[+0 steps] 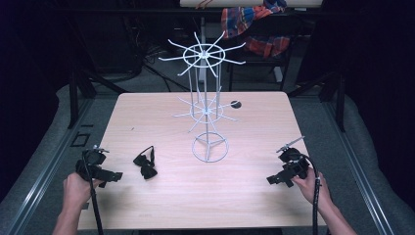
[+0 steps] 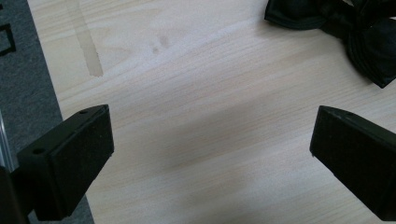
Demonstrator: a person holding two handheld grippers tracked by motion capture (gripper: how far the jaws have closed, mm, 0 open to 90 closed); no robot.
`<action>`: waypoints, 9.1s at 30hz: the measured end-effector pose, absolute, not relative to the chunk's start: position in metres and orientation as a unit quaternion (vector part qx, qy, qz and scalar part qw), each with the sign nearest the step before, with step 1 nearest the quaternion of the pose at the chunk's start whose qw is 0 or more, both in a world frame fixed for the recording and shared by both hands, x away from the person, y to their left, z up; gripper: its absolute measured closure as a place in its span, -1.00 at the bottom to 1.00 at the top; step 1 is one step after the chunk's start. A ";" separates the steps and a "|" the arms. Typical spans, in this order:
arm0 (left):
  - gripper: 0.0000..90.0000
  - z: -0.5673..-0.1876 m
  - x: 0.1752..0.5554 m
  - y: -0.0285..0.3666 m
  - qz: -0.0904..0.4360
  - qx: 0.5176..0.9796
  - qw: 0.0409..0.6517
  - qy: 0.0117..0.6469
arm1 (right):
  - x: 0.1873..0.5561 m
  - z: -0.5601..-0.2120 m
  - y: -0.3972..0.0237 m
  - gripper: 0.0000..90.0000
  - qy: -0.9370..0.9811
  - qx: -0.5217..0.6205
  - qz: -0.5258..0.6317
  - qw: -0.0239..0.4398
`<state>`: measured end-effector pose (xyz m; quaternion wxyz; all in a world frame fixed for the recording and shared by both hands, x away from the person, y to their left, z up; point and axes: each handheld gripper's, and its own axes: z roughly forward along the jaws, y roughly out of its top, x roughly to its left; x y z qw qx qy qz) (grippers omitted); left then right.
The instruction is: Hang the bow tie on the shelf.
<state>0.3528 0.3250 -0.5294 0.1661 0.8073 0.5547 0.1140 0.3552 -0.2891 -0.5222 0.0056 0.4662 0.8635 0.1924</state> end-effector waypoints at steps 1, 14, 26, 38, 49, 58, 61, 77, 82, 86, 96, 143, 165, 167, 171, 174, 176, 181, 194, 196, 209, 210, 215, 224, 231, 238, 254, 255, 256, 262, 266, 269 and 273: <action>-1.00 -0.529 0.353 0.325 0.114 0.807 0.166 0.555 | 0.355 -0.523 -0.288 -0.80 0.861 0.469 0.196 0.006; -1.00 -0.522 0.355 0.322 0.108 0.807 0.180 0.552 | 0.354 -0.522 -0.283 -0.81 0.868 0.459 0.191 0.002; -1.00 -0.511 0.362 0.315 0.114 0.806 0.196 0.547 | 0.354 -0.526 -0.282 -0.81 0.864 0.464 0.194 0.001; -1.00 -0.488 0.375 0.283 0.133 0.813 0.242 0.513 | 0.354 -0.525 -0.282 -0.80 0.868 0.461 0.184 -0.003; -1.00 -0.484 0.389 0.258 0.142 0.827 0.246 0.484 | 0.356 -0.527 -0.283 -0.80 0.873 0.456 0.170 -0.006; -1.00 -0.498 0.403 0.241 0.127 0.847 0.220 0.467 | 0.355 -0.529 -0.283 -0.79 0.868 0.465 0.175 -0.014; -0.99 -0.505 0.406 0.234 0.119 0.860 0.203 0.453 | 0.354 -0.530 -0.283 -0.79 0.866 0.467 0.177 -0.012; -0.01 -0.531 0.413 0.217 0.088 0.890 0.141 0.425 | 0.354 -0.528 -0.285 -0.79 0.872 0.459 0.170 -0.009; 0.26 -0.540 0.413 0.216 0.077 0.897 0.125 0.417 | 0.353 -0.529 -0.284 -0.79 0.865 0.467 0.182 -0.009; 0.58 -0.541 0.412 0.215 0.070 0.900 0.127 0.410 | 0.352 -0.530 -0.284 -0.79 0.862 0.471 0.186 -0.003; 0.85 -0.537 0.409 0.218 0.085 0.901 0.141 0.401 | 0.352 -0.528 -0.286 -0.78 0.867 0.467 0.177 -0.006; 0.81 -0.539 0.412 0.210 0.055 0.868 0.179 0.459 | 0.351 -0.529 -0.286 -0.77 0.858 0.479 0.187 -0.003; 0.89 -0.485 0.395 0.239 0.079 0.821 0.315 0.470 | 0.353 -0.526 -0.289 -0.77 0.868 0.465 0.175 -0.005; 0.89 -0.482 0.394 0.241 0.078 0.818 0.325 0.469 | 0.352 -0.526 -0.289 -0.77 0.866 0.467 0.177 -0.005; 0.89 -0.472 0.391 0.240 0.083 0.812 0.347 0.463 | 0.353 -0.526 -0.290 -0.77 0.867 0.467 0.175 -0.006; 0.89 -0.465 0.389 0.238 0.094 0.809 0.357 0.457 | 0.353 -0.527 -0.290 -0.77 0.866 0.468 0.175 -0.006; 0.89 -0.463 0.388 0.237 0.097 0.810 0.358 0.454 | 0.353 -0.528 -0.289 -0.77 0.864 0.470 0.180 -0.009; 0.89 -0.459 0.387 0.233 0.105 0.808 0.366 0.450 | 0.352 -0.529 -0.288 -0.77 0.860 0.476 0.183 -0.005; 0.90 -0.446 0.386 0.227 0.119 0.797 0.391 0.444 | 0.353 -0.528 -0.289 -0.77 0.863 0.471 0.182 -0.009; 0.90 -0.443 0.386 0.227 0.121 0.797 0.393 0.442 | 0.353 -0.527 -0.290 -0.77 0.866 0.468 0.178 -0.010; 0.90 -0.431 0.385 0.227 0.126 0.788 0.411 0.440 | 0.352 -0.528 -0.290 -0.77 0.863 0.472 0.182 -0.006; 0.90 -0.430 0.385 0.227 0.127 0.789 0.410 0.439 | 0.352 -0.528 -0.290 -0.77 0.862 0.473 0.182 -0.006; 0.90 -0.429 0.385 0.227 0.132 0.788 0.410 0.439 | 0.351 -0.527 -0.291 -0.77 0.861 0.475 0.180 -0.006; 0.90 -0.420 0.385 0.226 0.133 0.781 0.424 0.440 | 0.352 -0.526 -0.292 -0.77 0.865 0.470 0.173 -0.005; 0.90 -0.411 0.388 0.221 0.131 0.779 0.431 0.436 | 0.351 -0.527 -0.291 -0.77 0.862 0.474 0.179 -0.005; 0.90 -0.402 0.389 0.218 0.133 0.774 0.443 0.432 | 0.351 -0.526 -0.292 -0.77 0.864 0.471 0.176 -0.003; 0.90 -0.391 0.394 0.203 0.125 0.775 0.458 0.417 | 0.351 -0.527 -0.291 -0.77 0.861 0.475 0.181 -0.007; 0.90 -0.391 0.394 0.202 0.124 0.776 0.458 0.416 | 0.351 -0.527 -0.291 -0.77 0.861 0.475 0.181 -0.007; 0.90 -0.391 0.395 0.201 0.123 0.776 0.458 0.416 | 0.352 -0.527 -0.291 -0.76 0.862 0.474 0.179 -0.005; 0.90 -0.389 0.398 0.194 0.120 0.776 0.460 0.414 | 0.352 -0.527 -0.291 -0.76 0.863 0.473 0.177 -0.005; 0.90 -0.390 0.401 0.189 0.118 0.778 0.458 0.414 | 0.352 -0.527 -0.292 -0.76 0.863 0.473 0.177 -0.005; 0.90 -0.391 0.403 0.186 0.115 0.780 0.455 0.414 | 0.352 -0.527 -0.291 -0.76 0.862 0.473 0.181 -0.008; 0.90 -0.393 0.404 0.182 0.113 0.780 0.457 0.413 | 0.352 -0.527 -0.291 -0.76 0.861 0.474 0.182 -0.009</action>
